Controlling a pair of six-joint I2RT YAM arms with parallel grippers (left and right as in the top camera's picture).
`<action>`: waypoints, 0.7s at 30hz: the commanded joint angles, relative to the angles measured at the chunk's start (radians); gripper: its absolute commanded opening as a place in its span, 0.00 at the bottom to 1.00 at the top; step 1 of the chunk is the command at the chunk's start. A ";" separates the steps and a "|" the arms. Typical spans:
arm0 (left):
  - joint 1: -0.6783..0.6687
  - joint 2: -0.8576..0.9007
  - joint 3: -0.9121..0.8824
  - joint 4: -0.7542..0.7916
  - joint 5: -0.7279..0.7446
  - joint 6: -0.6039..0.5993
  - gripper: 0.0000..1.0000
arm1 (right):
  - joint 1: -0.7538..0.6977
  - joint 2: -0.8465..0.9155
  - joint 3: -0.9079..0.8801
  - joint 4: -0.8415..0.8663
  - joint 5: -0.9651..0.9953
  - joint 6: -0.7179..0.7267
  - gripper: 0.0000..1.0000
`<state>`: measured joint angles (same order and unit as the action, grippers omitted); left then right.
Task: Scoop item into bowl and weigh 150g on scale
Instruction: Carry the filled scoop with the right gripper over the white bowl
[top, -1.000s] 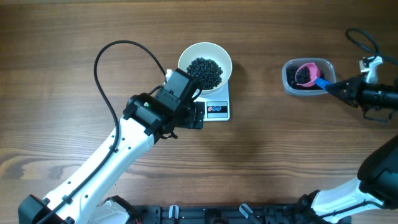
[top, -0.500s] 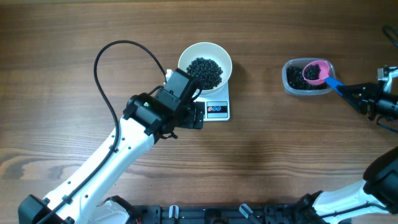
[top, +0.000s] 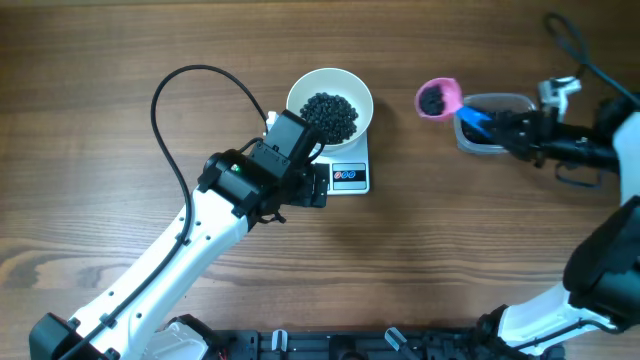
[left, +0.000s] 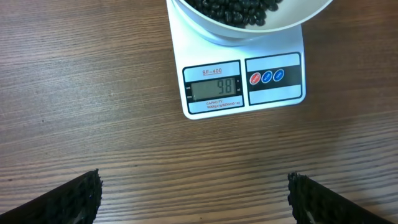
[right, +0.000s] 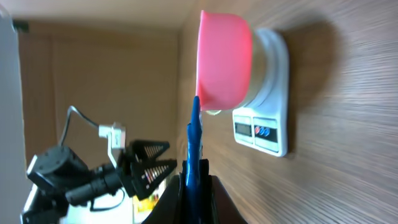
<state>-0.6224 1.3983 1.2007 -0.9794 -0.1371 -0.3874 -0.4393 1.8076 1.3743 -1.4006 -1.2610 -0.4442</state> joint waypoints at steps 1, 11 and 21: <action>-0.001 -0.014 -0.008 0.003 -0.013 -0.013 1.00 | 0.103 0.010 0.005 0.035 -0.093 -0.027 0.04; -0.002 -0.014 -0.008 0.003 -0.013 -0.013 1.00 | 0.360 0.008 0.005 0.528 -0.076 0.373 0.04; -0.001 -0.014 -0.008 0.003 -0.013 -0.013 1.00 | 0.532 -0.064 0.006 0.684 0.369 0.390 0.04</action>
<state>-0.6228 1.3983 1.1995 -0.9794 -0.1371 -0.3874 0.0849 1.8080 1.3674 -0.7338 -1.0203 -0.0303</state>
